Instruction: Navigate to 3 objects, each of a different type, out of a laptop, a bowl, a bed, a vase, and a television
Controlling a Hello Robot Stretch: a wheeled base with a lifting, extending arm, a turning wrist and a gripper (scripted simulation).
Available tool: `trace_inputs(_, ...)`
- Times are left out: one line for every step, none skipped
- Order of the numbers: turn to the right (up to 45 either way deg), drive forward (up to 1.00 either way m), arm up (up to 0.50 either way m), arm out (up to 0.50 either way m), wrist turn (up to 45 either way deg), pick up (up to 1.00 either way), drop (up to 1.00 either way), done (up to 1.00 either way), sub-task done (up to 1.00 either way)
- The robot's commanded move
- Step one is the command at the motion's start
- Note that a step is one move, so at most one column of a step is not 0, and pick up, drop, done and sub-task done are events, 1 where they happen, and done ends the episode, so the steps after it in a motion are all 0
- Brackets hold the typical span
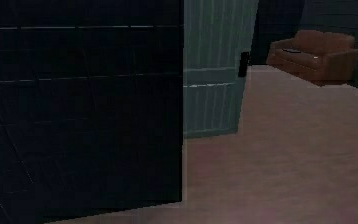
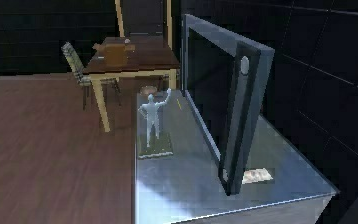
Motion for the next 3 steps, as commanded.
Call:
trace_inputs(0.0, 0.15, 0.00, 0.00, 0.0, 0.00, 0.00, 0.00, 0.00)
trace_inputs(33.0, 0.00, 0.00, 0.00, 0.0, 0.00, 0.00, 0.00, 0.00)
trace_inputs(0.0, 0.35, 0.00, 0.00, 0.0, 0.00, 0.00, 0.00, 0.00)
